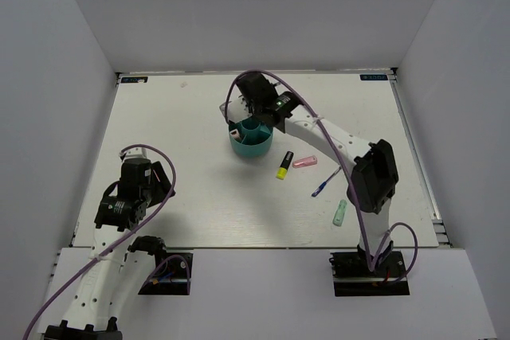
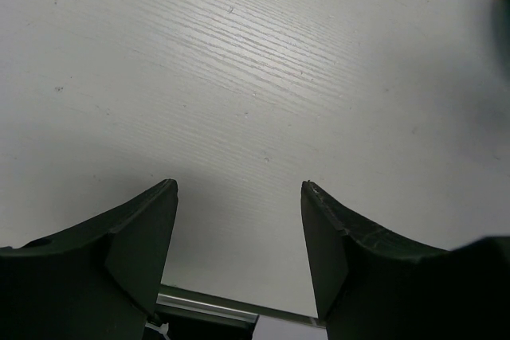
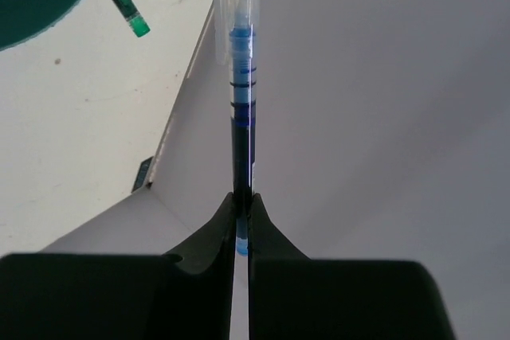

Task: Sort the stationery into containers
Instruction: Place the stationery into the container

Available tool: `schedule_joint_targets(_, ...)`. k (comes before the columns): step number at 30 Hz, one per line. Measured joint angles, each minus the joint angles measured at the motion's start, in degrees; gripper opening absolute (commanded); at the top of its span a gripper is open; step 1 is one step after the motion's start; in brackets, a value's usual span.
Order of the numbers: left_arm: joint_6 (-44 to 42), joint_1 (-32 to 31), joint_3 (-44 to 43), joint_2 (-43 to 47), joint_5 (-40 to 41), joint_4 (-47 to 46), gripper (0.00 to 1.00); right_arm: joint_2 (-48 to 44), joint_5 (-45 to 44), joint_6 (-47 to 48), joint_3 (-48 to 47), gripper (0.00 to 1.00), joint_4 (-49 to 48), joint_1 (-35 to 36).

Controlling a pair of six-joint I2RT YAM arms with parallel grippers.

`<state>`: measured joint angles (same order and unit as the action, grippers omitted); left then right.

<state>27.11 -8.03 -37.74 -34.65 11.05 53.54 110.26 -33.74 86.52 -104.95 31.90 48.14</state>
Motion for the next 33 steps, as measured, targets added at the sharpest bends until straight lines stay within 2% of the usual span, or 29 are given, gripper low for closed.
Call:
schedule_joint_targets(5, -0.02, 0.0, 0.0, 0.0, -0.02, 0.0, 0.74, 6.78, -0.15, 6.97, -6.23, 0.0, -1.05, -1.62)
schedule_joint_targets(10, -0.04, 0.0, 0.0, 0.0, -0.11, 0.0, 0.74, 9.92, 0.04, 8.55, -11.17, 0.0, -0.26, -2.64)
schedule_joint_targets(33, -0.09, 0.0, 0.0, 0.85, -1.05, -0.02, 0.74, 13.42, 1.64, 9.27, -11.08, 0.0, 7.02, -4.2)
